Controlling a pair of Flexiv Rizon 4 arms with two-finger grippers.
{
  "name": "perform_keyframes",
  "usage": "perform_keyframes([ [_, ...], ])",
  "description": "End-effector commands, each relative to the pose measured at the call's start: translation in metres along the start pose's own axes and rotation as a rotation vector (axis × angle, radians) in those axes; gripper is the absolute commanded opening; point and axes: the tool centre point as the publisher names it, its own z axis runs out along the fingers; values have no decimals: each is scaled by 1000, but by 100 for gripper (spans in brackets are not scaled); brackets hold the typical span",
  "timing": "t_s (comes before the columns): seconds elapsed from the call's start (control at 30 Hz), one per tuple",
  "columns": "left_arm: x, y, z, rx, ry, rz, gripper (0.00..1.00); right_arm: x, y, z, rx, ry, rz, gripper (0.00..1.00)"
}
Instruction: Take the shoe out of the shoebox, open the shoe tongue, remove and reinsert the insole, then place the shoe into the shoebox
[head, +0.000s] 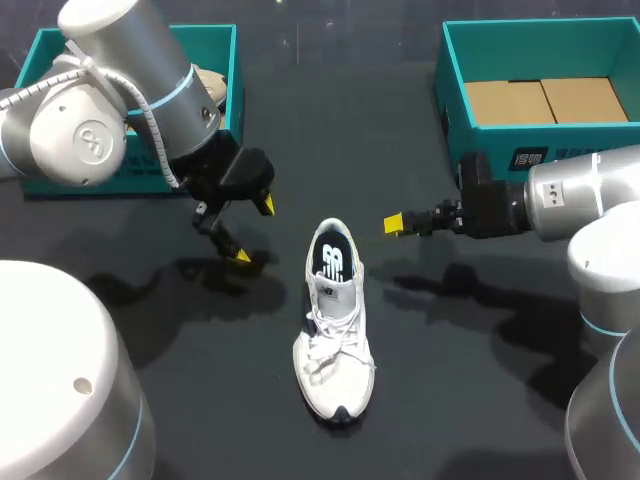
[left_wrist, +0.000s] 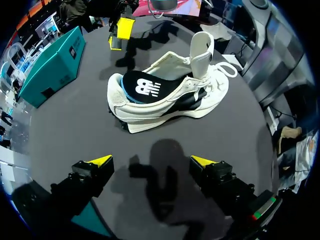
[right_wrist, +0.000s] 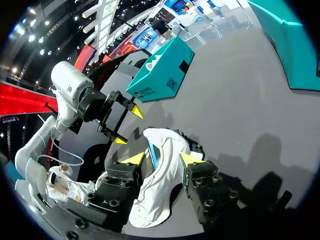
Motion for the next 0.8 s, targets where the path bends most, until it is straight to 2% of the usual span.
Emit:
perform_keyframes([
  [0.03,-1,10,-18,1,29,37,100,6,5,-20,139,-96,33,40],
  [0.17,-3,20,-31,-10,49,76,100,8,11,-26,185,-171,65,39],
  [0.27,-5,29,-41,-21,55,97,100,12,15,-31,215,-223,83,34],
  [0.3,-6,32,-45,-25,55,106,100,14,17,-33,226,-247,92,31],
  [0.33,-7,35,-49,-31,53,110,100,15,18,-35,235,-272,100,22],
  [0.4,-10,41,-58,-31,54,118,100,17,21,-39,253,-316,118,12],
  [0.43,-12,44,-64,-16,58,126,100,19,22,-40,261,-344,124,2],
  [0.47,-14,46,-70,3,74,144,100,21,24,-41,264,-383,125,0],
  [0.53,-14,48,-74,13,83,152,100,25,26,-43,279,-428,148,0],
  [0.6,-14,48,-74,13,83,152,100,29,27,-43,280,-524,177,0],
  [0.63,-14,48,-74,13,83,152,100,33,26,-43,246,-534,162,0],
  [0.8,-14,48,-74,13,83,152,100,33,26,-43,246,-534,162,0],
])
